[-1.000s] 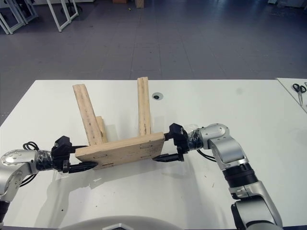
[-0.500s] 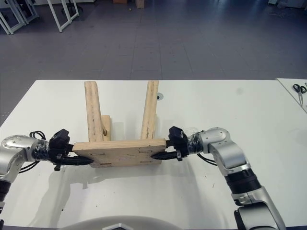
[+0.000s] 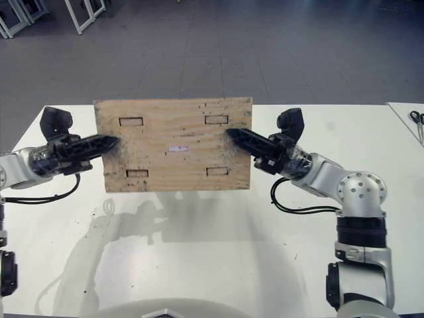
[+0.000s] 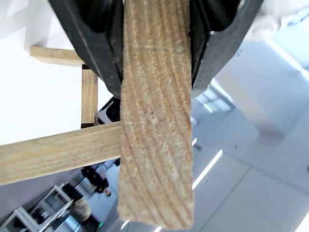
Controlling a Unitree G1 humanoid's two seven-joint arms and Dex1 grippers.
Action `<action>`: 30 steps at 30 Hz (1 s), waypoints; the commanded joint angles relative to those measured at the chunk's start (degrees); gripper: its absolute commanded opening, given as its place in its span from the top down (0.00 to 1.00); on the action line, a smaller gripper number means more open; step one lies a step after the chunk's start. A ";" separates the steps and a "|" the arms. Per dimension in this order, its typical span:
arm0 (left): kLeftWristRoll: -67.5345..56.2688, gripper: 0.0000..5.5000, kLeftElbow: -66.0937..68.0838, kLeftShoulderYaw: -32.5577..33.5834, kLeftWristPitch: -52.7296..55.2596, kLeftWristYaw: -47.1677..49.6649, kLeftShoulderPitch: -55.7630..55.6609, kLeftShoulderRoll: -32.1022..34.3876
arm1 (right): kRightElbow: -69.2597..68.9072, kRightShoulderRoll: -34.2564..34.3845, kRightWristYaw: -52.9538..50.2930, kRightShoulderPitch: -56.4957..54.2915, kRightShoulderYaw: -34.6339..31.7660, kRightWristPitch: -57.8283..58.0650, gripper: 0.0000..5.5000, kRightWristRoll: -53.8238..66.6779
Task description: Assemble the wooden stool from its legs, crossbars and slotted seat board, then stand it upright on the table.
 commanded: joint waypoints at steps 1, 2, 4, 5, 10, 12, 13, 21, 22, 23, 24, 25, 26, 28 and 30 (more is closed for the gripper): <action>-14.43 0.76 35.57 11.98 -11.30 52.99 -26.23 -27.50 | 36.28 17.96 -50.87 -26.37 -8.83 -20.55 0.76 2.68; -11.53 0.76 41.43 13.17 -14.34 53.88 -28.87 -28.53 | 43.56 17.81 -46.88 -29.22 -8.40 -20.14 0.76 -0.45; -7.55 0.76 49.44 14.96 -21.53 56.23 -32.13 -30.51 | 54.36 17.25 -40.38 -33.03 -7.10 -20.42 0.76 -5.87; -5.99 0.76 51.79 15.55 -24.27 56.93 -32.79 -31.05 | 57.75 16.99 -37.39 -34.33 -6.12 -20.64 0.76 -8.52; -0.50 0.65 56.43 17.64 -28.06 54.32 -35.58 -32.93 | 66.25 16.58 -27.12 -39.71 -4.40 -20.81 0.59 -18.03; 1.56 0.59 57.76 19.20 -27.91 52.92 -36.58 -32.87 | 68.45 16.37 -22.94 -41.63 -5.41 -19.80 0.52 -21.94; 2.73 0.56 58.45 20.19 -28.17 52.65 -36.81 -32.67 | 69.35 16.30 -21.09 -42.39 -6.27 -19.45 0.49 -24.16; 6.66 0.52 58.11 28.67 -27.07 44.80 -38.43 -27.93 | 69.51 12.47 -7.32 -45.80 -15.40 -15.91 0.38 -32.59; 7.06 0.52 58.04 29.69 -27.62 44.22 -38.68 -27.20 | 69.56 11.78 -7.23 -46.13 -17.00 -16.13 0.38 -32.89; 7.53 0.52 58.06 30.67 -28.63 44.09 -38.70 -26.48 | 69.68 11.05 -8.00 -46.25 -18.69 -16.71 0.38 -33.06; 7.91 0.52 58.04 31.67 -29.70 44.06 -38.57 -25.78 | 69.91 10.59 -9.74 -46.27 -20.46 -17.81 0.38 -33.08; 8.23 0.52 57.94 32.67 -30.48 44.12 -38.36 -25.24 | 69.99 10.26 -11.53 -46.12 -22.04 -19.31 0.38 -33.42; 8.52 0.52 57.79 33.36 -30.54 44.09 -38.18 -24.89 | 70.00 10.03 -12.81 -46.01 -23.52 -20.00 0.38 -33.64; 10.26 0.52 56.95 33.76 -31.73 43.46 -37.54 -24.83 | 69.69 9.89 -14.99 -45.80 -26.80 -22.25 0.35 -33.44; 11.74 0.49 56.58 33.97 -32.17 42.99 -37.16 -25.34 | 69.20 10.19 -15.35 -45.73 -28.62 -22.77 0.27 -33.99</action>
